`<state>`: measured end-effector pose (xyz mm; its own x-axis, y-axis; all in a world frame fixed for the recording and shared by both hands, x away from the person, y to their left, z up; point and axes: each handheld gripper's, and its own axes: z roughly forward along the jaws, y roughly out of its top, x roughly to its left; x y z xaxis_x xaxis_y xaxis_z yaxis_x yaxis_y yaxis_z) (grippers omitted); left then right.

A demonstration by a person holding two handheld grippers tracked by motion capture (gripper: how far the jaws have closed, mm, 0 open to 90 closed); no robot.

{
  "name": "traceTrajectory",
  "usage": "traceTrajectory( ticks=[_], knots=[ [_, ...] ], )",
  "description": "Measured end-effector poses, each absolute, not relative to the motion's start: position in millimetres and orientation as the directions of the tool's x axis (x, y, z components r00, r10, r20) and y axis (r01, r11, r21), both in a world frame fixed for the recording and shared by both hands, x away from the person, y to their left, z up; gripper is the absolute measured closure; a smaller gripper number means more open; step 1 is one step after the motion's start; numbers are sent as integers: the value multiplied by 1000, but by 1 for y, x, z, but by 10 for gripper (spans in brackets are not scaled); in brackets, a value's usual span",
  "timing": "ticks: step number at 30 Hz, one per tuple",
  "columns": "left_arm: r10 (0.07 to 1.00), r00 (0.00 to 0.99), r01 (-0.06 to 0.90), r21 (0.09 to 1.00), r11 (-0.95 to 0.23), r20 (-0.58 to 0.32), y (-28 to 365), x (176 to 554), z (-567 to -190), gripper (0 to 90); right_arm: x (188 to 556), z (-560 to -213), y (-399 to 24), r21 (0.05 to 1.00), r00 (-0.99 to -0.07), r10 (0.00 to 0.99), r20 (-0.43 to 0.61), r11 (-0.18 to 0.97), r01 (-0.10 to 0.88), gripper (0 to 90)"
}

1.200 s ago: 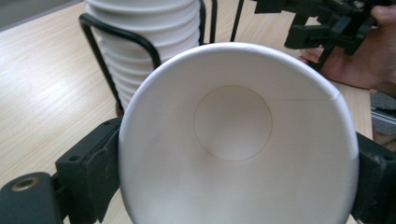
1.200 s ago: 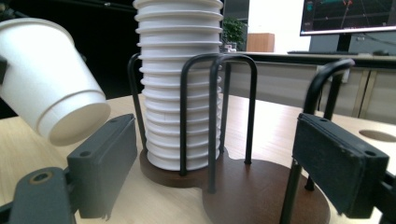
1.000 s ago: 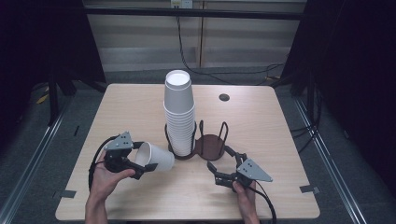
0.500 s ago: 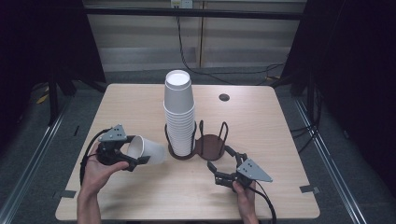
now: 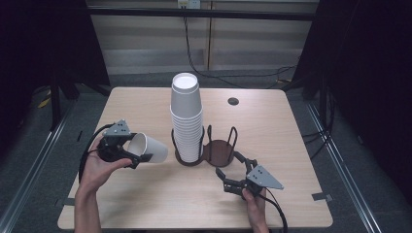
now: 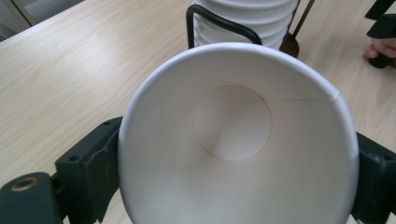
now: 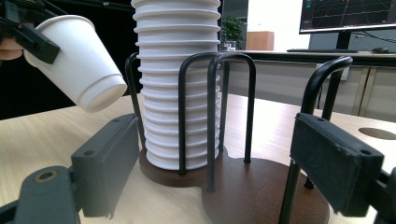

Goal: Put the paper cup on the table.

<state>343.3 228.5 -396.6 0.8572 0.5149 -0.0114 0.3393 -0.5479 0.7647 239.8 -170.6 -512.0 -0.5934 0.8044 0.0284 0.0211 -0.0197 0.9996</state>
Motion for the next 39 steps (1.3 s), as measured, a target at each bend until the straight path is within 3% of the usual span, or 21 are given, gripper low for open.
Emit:
traceTrajectory(
  ticks=[16,18,24,26,29,39],
  knots=[
    [537,843,375,693,-616,21,224,373,-387,89,240,-512,-171,1000,-594,804,28,-19,21,149],
    [532,844,353,677,-646,68,222,371,-382,89,240,-512,-171,1000,-594,804,29,-20,22,149],
    [526,846,355,645,-677,86,216,377,-372,89,240,-512,-171,1000,-594,804,28,-19,21,149],
    [525,840,350,599,-720,140,212,377,-369,88,240,-512,-171,1000,-594,804,28,-19,21,149],
    [520,848,349,626,-697,106,211,379,-365,87,240,-512,-171,1000,-592,806,27,-19,20,149],
    [541,832,395,554,-733,123,207,398,-369,86,240,-512,-171,1000,-591,807,27,-19,20,149]
  ],
)
